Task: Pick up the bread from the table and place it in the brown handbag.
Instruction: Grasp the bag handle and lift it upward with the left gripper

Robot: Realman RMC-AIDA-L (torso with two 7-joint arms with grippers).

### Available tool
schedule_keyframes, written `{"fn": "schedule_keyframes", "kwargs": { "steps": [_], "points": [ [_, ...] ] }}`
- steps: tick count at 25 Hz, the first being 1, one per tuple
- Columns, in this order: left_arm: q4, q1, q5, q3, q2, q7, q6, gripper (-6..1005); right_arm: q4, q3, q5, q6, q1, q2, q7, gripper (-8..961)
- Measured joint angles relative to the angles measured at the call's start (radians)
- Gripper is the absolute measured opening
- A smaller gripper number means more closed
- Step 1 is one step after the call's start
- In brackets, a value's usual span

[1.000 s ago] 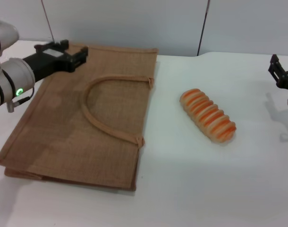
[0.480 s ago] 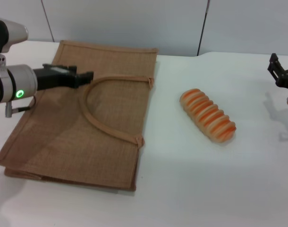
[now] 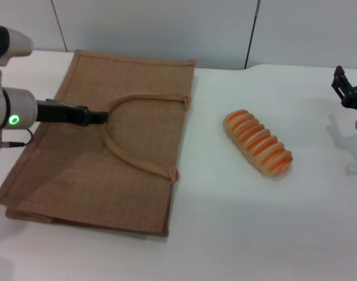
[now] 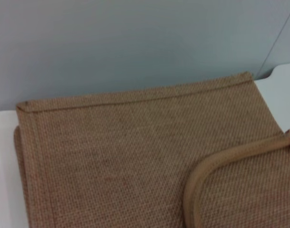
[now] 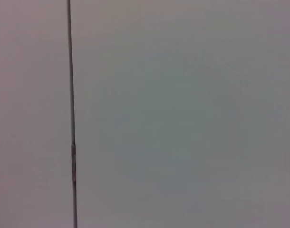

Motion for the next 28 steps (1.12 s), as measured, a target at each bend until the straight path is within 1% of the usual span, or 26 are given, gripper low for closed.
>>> {"fn": "schedule_keyframes", "kwargs": {
  "steps": [4,13,24,28],
  "points": [
    [0.002,-0.025,0.047,-0.060,0.000,-0.008,-0.049,567,0.000,0.000,0.000,0.000,0.005,0.000,0.000,725],
    [-0.007,-0.091,0.112,-0.091,-0.001,-0.016,-0.082,560,-0.002,0.000,0.000,0.000,0.010,0.000,0.000,726],
    [-0.007,-0.096,0.117,-0.094,0.003,-0.060,-0.120,552,-0.001,0.000,0.000,0.007,0.012,0.000,0.000,726],
    [-0.002,-0.099,0.117,-0.094,0.013,-0.093,-0.143,548,-0.003,0.000,0.000,0.023,0.012,0.000,0.000,726]
  ]
}}
